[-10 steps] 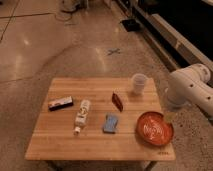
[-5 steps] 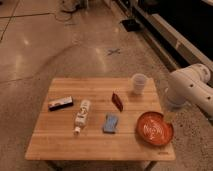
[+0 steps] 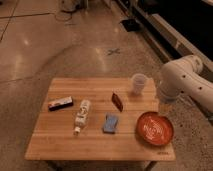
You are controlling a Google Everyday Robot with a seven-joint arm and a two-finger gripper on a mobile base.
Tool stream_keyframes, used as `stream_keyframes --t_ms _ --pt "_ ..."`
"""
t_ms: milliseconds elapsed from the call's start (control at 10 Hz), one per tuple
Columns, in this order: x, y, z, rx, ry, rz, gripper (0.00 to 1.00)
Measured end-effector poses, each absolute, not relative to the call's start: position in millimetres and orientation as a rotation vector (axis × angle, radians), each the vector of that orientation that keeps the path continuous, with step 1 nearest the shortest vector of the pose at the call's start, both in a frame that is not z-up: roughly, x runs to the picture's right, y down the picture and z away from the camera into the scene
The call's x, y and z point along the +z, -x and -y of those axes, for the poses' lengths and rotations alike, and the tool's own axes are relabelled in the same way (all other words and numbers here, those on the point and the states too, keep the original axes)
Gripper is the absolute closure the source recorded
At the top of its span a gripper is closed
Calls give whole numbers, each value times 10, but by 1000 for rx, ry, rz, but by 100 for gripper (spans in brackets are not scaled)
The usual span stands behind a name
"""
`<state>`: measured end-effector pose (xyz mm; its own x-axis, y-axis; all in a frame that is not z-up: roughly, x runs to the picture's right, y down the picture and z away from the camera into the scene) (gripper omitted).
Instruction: Place the pepper on the white sponge
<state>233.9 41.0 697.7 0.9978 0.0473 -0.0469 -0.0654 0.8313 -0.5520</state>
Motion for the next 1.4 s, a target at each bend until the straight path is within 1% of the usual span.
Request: stream_keyframes --t_ms 400,500,600,900,1100,1400 --pt "7362 -1760 85 83 636 -40 35" --pt "7448 -1631 164 92 638 -43 35" --pt "7620 -1379 324 121 632 -50 35" --pt "7962 -1051 551 248 609 -71 35" --pt "8163 -861 543 298 615 -69 35" --pt "8464 -584 365 343 668 -61 35"
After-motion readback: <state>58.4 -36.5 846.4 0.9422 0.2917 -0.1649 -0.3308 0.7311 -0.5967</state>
